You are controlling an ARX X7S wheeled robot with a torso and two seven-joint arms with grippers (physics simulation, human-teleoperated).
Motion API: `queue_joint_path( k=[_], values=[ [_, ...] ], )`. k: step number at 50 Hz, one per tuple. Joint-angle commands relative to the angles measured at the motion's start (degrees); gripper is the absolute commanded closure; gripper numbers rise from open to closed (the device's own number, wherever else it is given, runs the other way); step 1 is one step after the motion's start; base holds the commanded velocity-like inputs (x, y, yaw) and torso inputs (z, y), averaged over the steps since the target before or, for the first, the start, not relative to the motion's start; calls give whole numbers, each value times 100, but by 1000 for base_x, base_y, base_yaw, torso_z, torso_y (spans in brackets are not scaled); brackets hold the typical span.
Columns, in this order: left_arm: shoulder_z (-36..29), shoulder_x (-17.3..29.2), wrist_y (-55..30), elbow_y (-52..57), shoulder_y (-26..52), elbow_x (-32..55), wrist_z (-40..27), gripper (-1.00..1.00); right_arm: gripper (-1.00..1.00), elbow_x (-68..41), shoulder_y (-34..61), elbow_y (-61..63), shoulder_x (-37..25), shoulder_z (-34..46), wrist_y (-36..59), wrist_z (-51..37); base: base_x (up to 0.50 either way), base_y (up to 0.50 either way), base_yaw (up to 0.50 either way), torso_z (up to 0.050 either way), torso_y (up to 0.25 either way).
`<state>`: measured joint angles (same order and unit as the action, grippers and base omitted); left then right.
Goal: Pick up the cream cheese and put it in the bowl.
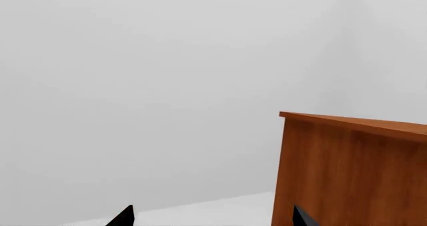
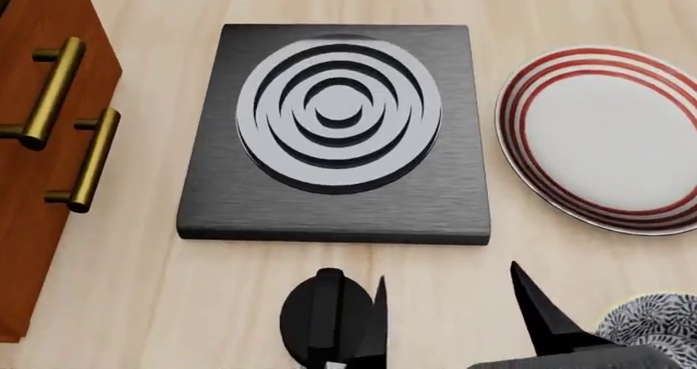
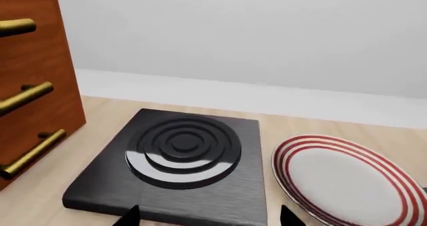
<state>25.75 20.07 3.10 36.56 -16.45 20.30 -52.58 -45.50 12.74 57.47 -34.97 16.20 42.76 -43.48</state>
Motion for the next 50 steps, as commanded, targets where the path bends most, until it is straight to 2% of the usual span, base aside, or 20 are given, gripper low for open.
queue_joint_path(
  k=[1,6,13,22,30,39,50],
  values=[
    [-14,2,35,-9,1,12,26,-100,-100,-1633,566,112,-218,-340,715,-626,0,0,0,0,0],
    [-41,29,16,-12,15,-7,41,-100,-100,-2979,1033,151,-513,-494,879,-1258,0,0,0,0,0],
    [-66,44,-1,-30,34,-2,53,-100,-100,-4635,1748,-34,-688,-287,897,-2087,0,0,0,0,0],
    [-105,69,-57,-59,78,-62,31,-100,-100,-6083,2512,-336,-844,54,711,-2823,0,0,0,0,0],
    [-111,89,-125,-46,90,-31,20,-100,-100,-6956,2970,-635,-1031,343,638,-3166,0,0,0,0,0],
    [-114,86,-146,-45,86,-53,1,-100,-100,-8073,3779,-889,-1085,1190,722,-3954,0,0,0,0,0],
    [-124,80,-157,-18,72,-164,-40,-100,-100,-8608,4256,-1063,-978,1767,695,-4301,0,0,0,0,0]
  ],
)
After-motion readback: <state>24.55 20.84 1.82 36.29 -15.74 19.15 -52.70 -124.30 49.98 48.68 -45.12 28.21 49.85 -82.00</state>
